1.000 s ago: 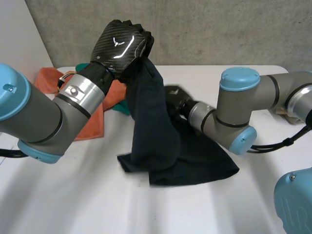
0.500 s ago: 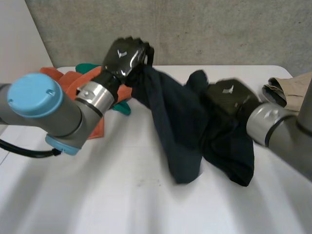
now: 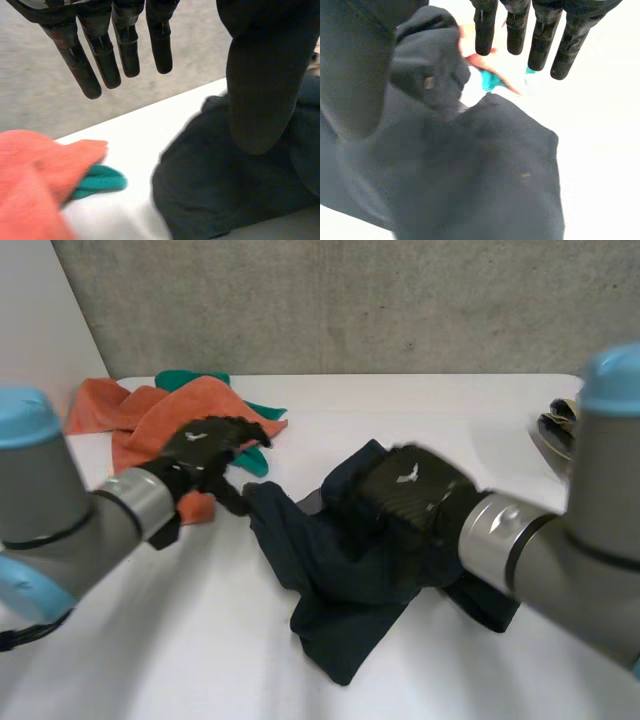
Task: Fold the laundry.
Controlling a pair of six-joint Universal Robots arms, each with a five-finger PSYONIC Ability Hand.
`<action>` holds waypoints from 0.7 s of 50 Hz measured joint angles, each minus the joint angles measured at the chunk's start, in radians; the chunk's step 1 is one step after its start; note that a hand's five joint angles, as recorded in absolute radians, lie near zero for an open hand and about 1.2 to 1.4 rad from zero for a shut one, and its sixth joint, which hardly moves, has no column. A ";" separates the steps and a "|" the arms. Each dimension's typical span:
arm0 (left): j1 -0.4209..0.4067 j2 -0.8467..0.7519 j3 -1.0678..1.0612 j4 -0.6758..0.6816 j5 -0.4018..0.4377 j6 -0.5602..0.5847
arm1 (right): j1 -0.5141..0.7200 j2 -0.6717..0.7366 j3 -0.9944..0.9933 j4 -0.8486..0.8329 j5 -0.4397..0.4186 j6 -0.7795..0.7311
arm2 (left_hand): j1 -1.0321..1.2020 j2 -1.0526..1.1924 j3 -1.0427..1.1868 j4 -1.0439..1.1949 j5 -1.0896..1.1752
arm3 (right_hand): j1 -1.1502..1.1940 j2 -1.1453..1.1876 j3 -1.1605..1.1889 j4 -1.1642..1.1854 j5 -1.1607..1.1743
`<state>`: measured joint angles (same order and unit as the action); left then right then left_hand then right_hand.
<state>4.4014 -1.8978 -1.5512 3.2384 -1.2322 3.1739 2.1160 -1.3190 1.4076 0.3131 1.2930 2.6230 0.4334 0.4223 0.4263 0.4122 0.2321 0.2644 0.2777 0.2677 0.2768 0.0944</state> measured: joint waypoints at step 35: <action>-0.153 0.023 0.021 -0.108 -0.249 -0.147 | -0.005 0.476 -0.466 -0.076 -0.177 -0.383 | 0.000 0.000 0.000 -0.002 -0.001 | -0.057 -0.049 -0.047 -0.036 -0.029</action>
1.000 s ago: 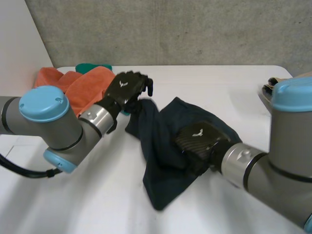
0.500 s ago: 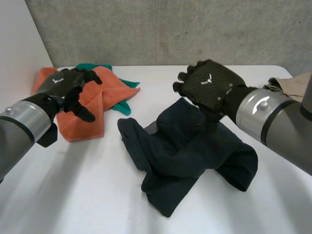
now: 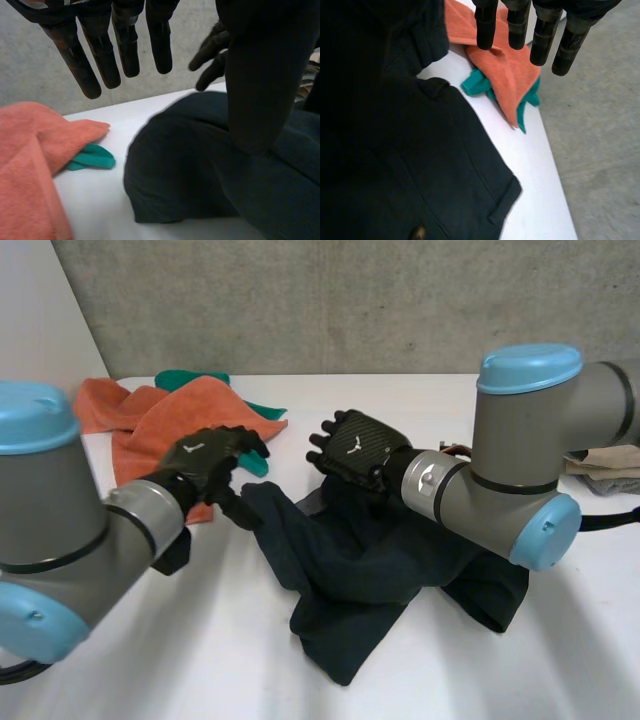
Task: Fold the laundry.
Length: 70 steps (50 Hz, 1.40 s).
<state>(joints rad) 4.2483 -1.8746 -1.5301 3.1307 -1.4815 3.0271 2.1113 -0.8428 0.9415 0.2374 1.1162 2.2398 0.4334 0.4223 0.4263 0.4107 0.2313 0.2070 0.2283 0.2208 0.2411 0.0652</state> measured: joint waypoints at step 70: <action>-0.249 -0.178 -0.116 0.703 0.250 0.235 | -0.301 -0.322 0.684 -0.486 0.322 0.128 | 0.035 0.078 0.084 0.081 0.082 | 0.186 0.222 0.237 0.238 0.245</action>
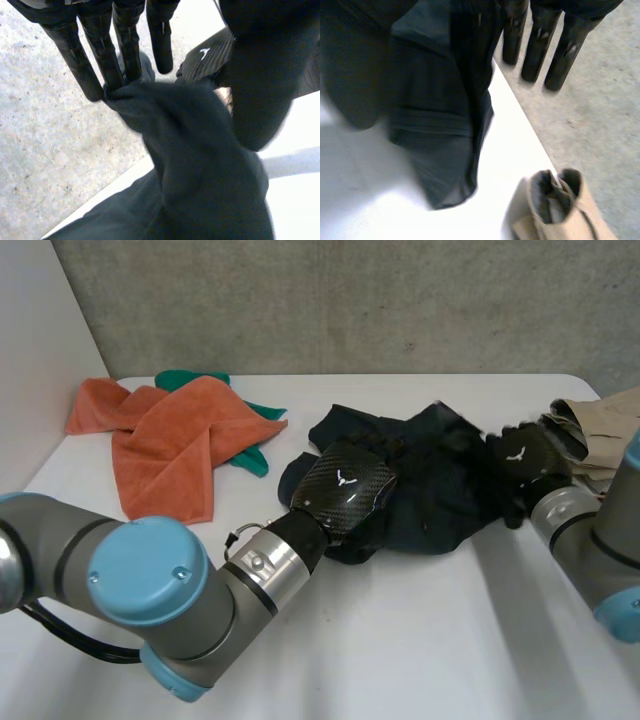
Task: Fold the laundry.
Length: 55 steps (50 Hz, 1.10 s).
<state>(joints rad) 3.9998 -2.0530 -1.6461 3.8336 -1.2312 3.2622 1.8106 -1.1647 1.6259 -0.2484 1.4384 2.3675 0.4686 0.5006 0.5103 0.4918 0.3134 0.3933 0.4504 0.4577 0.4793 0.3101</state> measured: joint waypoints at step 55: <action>0.241 -0.036 0.117 -0.418 -0.027 -0.005 | 0.182 -0.355 0.146 0.569 0.037 0.327 | -0.082 -0.110 -0.123 -0.104 -0.095 | -0.192 -0.230 -0.244 -0.245 -0.245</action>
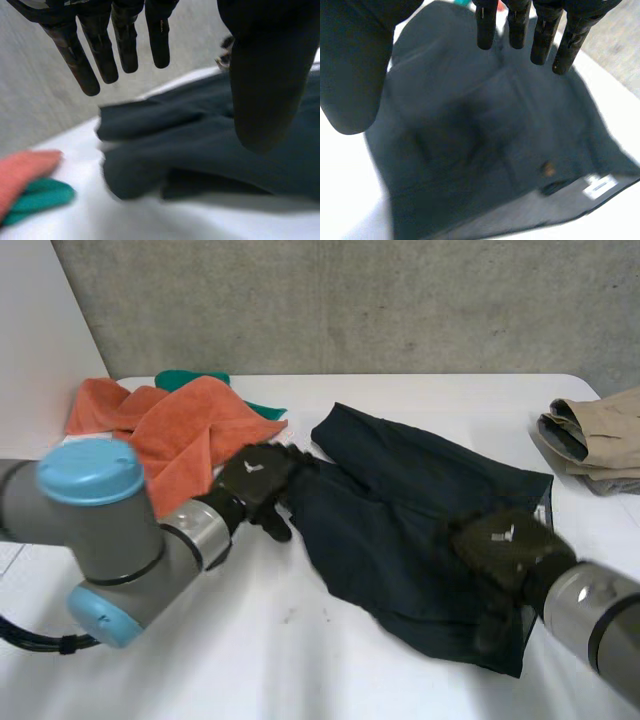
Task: Fold the laundry.
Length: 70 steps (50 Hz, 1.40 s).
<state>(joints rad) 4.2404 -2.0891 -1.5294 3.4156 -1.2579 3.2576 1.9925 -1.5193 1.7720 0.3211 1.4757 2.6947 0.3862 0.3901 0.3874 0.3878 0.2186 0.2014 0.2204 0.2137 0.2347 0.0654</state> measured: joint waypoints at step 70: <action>-0.181 -0.208 0.165 0.092 -0.351 -0.233 | 0.076 -0.040 -0.277 -0.198 0.116 0.051 | -0.036 -0.036 -0.037 -0.039 -0.039 | 0.791 0.960 0.961 0.954 0.924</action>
<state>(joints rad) 4.0594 -2.2969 -1.3642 3.5078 -1.6090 3.0249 2.0687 -1.5597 1.4948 0.1227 1.5920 2.7458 0.3507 0.3537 0.3500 0.3492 0.1794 0.9924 1.1799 1.1743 1.1886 0.9893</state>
